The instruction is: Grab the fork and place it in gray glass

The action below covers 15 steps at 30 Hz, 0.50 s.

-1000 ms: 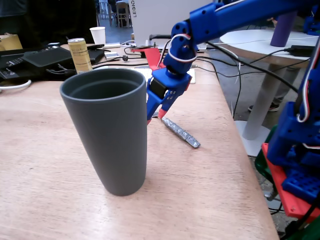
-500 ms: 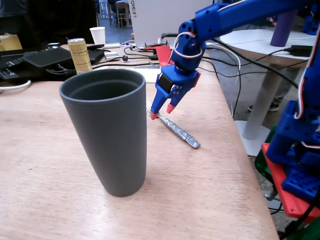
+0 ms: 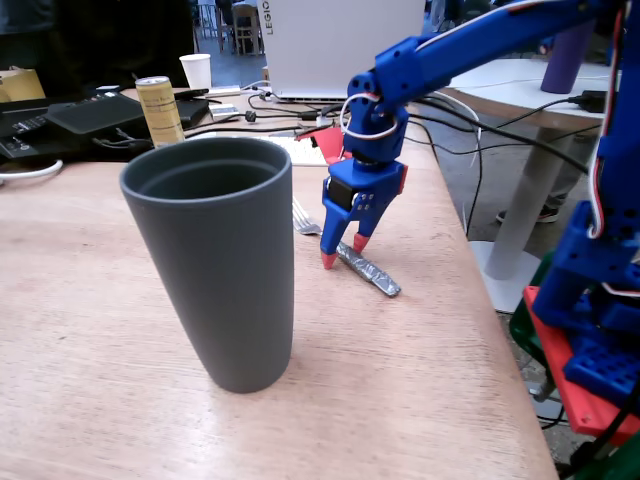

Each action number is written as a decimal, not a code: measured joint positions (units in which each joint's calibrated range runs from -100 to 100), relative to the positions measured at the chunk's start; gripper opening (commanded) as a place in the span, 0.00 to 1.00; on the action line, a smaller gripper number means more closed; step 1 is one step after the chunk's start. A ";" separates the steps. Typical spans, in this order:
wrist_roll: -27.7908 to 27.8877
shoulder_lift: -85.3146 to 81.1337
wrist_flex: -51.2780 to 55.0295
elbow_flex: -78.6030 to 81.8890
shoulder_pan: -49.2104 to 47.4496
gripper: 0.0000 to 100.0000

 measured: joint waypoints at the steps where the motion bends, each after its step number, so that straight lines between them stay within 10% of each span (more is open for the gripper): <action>1: 0.00 1.04 0.83 -1.62 1.03 0.22; 15: 0.00 4.32 3.23 -6.67 4.13 0.16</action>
